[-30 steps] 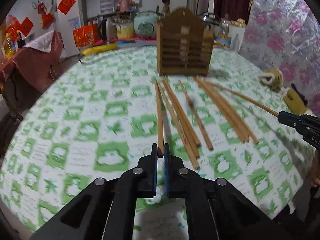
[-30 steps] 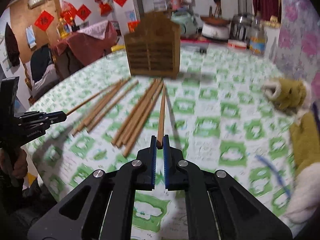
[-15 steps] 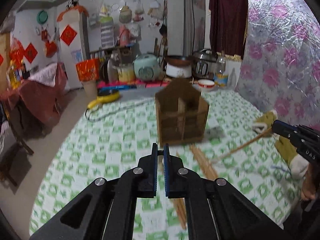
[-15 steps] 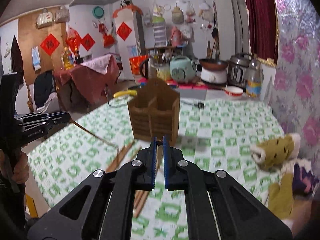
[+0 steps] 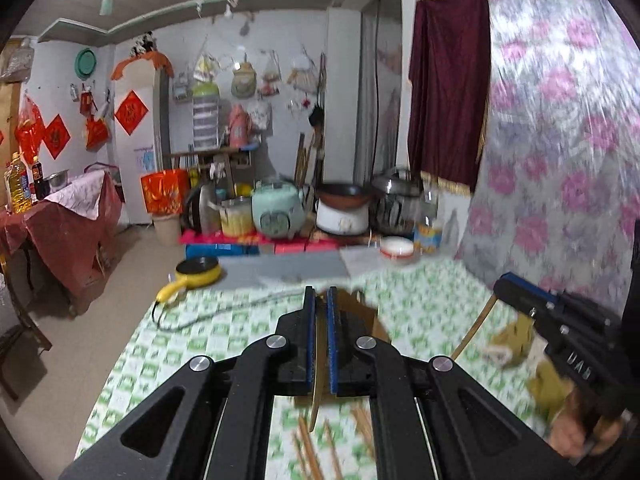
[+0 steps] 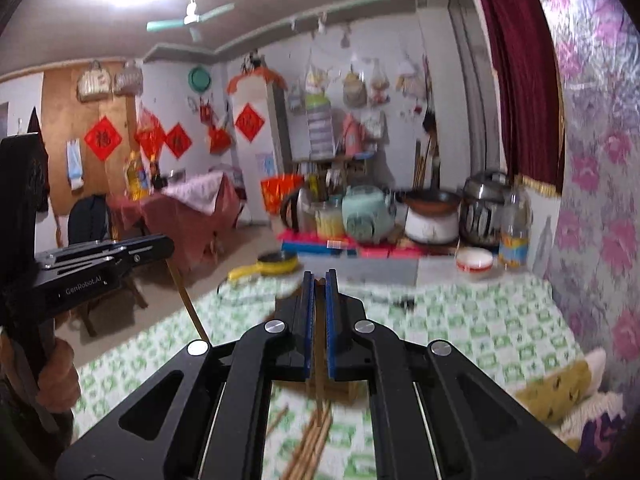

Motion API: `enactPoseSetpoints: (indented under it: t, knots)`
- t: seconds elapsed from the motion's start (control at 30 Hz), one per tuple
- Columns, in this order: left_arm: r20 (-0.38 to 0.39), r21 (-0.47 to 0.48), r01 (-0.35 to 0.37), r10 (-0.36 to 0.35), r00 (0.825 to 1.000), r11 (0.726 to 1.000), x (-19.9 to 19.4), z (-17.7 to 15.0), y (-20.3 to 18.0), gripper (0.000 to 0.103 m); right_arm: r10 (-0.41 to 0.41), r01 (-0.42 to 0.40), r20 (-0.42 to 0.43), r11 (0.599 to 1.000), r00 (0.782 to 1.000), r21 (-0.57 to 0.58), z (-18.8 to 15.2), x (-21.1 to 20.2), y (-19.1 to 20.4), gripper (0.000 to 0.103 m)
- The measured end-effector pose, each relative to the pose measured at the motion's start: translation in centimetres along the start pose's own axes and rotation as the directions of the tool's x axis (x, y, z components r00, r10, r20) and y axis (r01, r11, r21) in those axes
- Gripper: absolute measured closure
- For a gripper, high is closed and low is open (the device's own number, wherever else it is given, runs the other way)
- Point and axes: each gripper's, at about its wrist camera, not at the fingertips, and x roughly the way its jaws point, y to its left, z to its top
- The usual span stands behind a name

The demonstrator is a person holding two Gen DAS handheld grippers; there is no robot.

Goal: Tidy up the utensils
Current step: 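Lift both chopsticks into the wooden holder and open both grippers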

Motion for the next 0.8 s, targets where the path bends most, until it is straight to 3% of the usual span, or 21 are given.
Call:
enactPoseSetpoints:
  t: [0.17, 0.3, 0.37, 0.53, 0.6, 0.67, 0.7, 0.73, 0.8]
  knots:
    - [0.101, -0.075, 0.007, 0.001, 0.995, 0.997, 2.0, 2.7, 0.3, 0.097, -0.010, 0.002, 0.134, 0.998, 0.991, 0.061, 2.0, 1.9, -0.2, 0.097]
    - [0.179, -0.113, -0.020, 0.040, 0.983, 0.993, 3.7, 3.5, 0.6, 0.097, -0.053, 0.038, 0.185, 0.996, 0.981, 0.086, 1.9, 3.8, -0.7, 0.097]
    - [0.182, -0.130, -0.016, 0.040, 0.983, 0.991, 5.1, 3.6, 0.9, 0.097, -0.075, 0.061, 0.193, 0.995, 0.978, 0.079, 1.3, 4.9, -0.9, 0.097]
    - [0.099, -0.120, -0.023, 0.035, 0.994, 0.993, 9.2, 1.4, 1.2, 0.097, -0.076, 0.070, 0.101, 0.996, 0.992, 0.061, -0.1, 8.5, -1.5, 0.097]
    - [0.059, -0.127, -0.024, 0.031, 0.998, 0.992, 10.3, 0.0, 1.8, 0.096, -0.048, 0.047, 0.007, 0.997, 0.999, 0.066, -0.7, 10.6, -2.0, 0.096]
    - [0.030, -0.145, -0.025, 0.030, 0.999, 0.989, 10.8, -1.2, 2.6, 0.082, -0.038, 0.044, -0.067, 0.995, 0.997, 0.091, -1.3, 12.1, -2.6, 0.092]
    - [0.017, -0.164, -0.039, 0.042, 0.999, 0.986, 11.0, -1.7, 3.1, 0.056, -0.046, 0.054, -0.079, 0.993, 0.996, 0.103, -1.4, 12.4, -2.8, 0.092]
    - [0.012, -0.171, -0.052, 0.054, 0.998, 0.984, 11.0, -2.0, 3.4, 0.042, -0.048, 0.058, -0.088, 0.992, 0.995, 0.111, -1.5, 12.6, -3.1, 0.091]
    - [0.010, -0.173, -0.071, 0.073, 0.997, 0.982, 10.9, -2.5, 4.0, 0.041, -0.040, 0.051, -0.087, 0.990, 0.995, 0.129, -1.4, 12.1, -3.5, 0.086]
